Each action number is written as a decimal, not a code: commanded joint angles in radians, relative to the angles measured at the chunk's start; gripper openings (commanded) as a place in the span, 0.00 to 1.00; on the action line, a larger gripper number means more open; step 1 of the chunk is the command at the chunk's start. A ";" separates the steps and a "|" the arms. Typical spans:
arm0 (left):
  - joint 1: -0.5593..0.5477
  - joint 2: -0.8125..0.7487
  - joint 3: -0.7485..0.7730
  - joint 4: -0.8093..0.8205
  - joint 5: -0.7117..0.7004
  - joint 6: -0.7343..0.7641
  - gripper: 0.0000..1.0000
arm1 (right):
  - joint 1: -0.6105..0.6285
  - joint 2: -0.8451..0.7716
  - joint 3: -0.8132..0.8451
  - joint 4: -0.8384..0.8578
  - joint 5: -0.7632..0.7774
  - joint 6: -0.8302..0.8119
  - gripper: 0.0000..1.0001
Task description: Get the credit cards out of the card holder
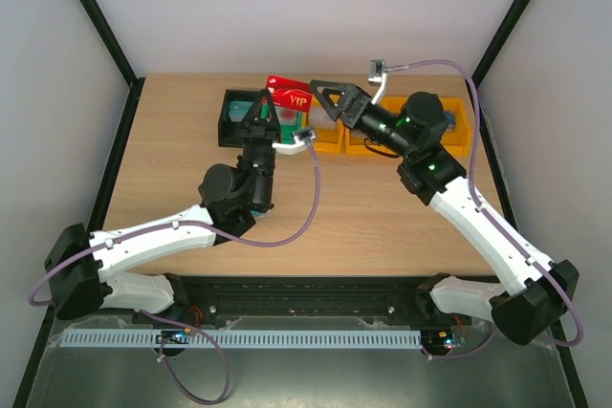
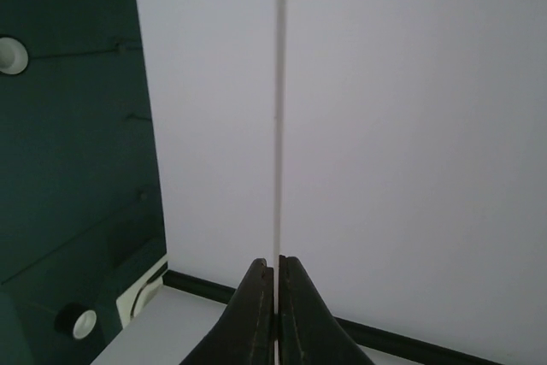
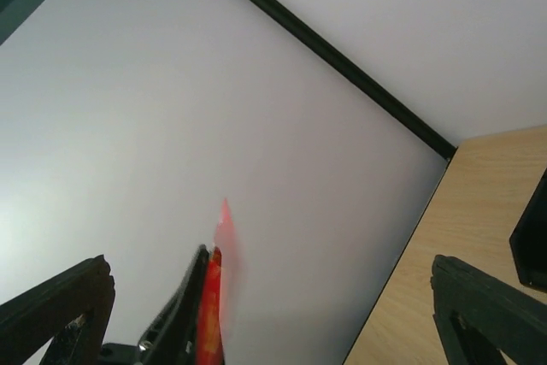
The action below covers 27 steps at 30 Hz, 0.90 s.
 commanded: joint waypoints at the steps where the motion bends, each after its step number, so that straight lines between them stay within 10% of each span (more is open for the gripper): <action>1: -0.009 0.013 -0.005 0.147 0.041 0.255 0.02 | 0.003 0.007 -0.049 0.138 -0.082 0.068 0.96; 7: -0.011 0.032 0.000 0.142 0.030 0.260 0.02 | 0.030 0.044 -0.038 0.186 -0.132 0.104 0.70; 14: -0.014 0.032 -0.014 0.136 0.019 0.253 0.02 | 0.034 0.044 -0.041 0.175 -0.127 0.088 0.03; 18: -0.019 0.016 -0.013 0.044 -0.022 0.172 0.06 | 0.027 0.030 -0.031 0.107 -0.103 0.014 0.02; 21: -0.021 -0.022 0.068 -0.341 -0.141 -0.157 0.91 | -0.001 0.013 -0.019 0.034 -0.111 -0.080 0.02; 24: -0.017 -0.011 0.387 -1.287 -0.089 -0.859 1.00 | -0.039 0.009 0.028 -0.118 -0.153 -0.233 0.02; 27: -0.013 0.041 0.720 -1.859 0.318 -1.299 1.00 | -0.046 0.018 0.094 -0.312 -0.176 -0.439 0.02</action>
